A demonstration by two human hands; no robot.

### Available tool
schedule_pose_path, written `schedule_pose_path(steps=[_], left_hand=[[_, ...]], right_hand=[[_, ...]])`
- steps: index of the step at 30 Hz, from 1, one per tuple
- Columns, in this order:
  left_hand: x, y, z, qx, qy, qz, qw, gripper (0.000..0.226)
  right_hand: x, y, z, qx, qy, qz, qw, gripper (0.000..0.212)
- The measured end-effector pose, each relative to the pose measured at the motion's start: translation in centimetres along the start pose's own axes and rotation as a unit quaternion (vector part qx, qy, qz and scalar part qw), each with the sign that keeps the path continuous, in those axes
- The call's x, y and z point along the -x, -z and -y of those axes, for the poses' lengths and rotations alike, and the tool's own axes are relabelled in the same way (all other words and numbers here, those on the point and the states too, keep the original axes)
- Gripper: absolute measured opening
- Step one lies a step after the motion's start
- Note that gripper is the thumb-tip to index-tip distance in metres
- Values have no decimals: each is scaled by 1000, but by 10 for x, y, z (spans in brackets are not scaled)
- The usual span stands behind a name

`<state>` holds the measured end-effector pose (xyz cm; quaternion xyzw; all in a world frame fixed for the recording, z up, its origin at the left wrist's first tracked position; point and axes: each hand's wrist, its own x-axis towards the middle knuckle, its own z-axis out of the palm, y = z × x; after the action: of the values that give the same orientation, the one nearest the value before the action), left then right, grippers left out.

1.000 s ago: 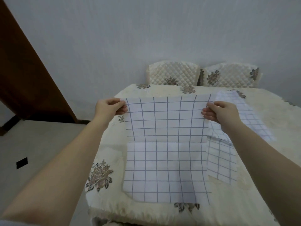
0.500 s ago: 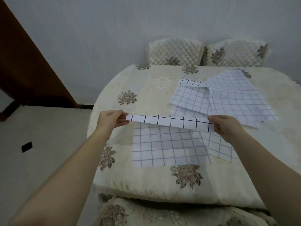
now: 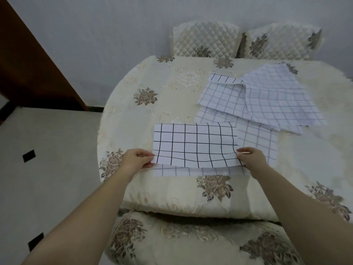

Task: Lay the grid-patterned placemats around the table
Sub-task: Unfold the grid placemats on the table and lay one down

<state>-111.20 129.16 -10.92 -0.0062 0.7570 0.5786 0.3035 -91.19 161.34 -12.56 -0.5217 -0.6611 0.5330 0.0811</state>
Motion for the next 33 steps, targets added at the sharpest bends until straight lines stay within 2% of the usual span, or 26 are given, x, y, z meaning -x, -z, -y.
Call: schedule_pose_path(steps=[6,11,13,17,20,24,28,33], left_hand=[[4,3,20,-39,53,20,998,4],[-4,5,14,-32,16,-79,996,3],[-7,3,11,-2,23,-86,996,4],[-10,-4,7,54,85,-67,993,7],[-11,-10,6,26,110,-33,993,5],[-10,-16,6,-37,106,-26,993,14],[-9,-20,7,-44,104,-39,993,10],[-9,-18,9,-55,99,-44,993,13]], right_hand=[[8,-3,-7,63,13,-35,997,19],[-1,6,-4,110,18,-106,988,19],[-6,9,-1,120,1,-116,986,20],[-5,9,0,117,-40,-91,988,7],[-5,8,-4,95,-67,-78,990,18],[4,8,-3,80,-91,-54,991,21],[9,8,-6,83,-81,-50,992,14],[15,13,-10,81,-95,-41,991,17]])
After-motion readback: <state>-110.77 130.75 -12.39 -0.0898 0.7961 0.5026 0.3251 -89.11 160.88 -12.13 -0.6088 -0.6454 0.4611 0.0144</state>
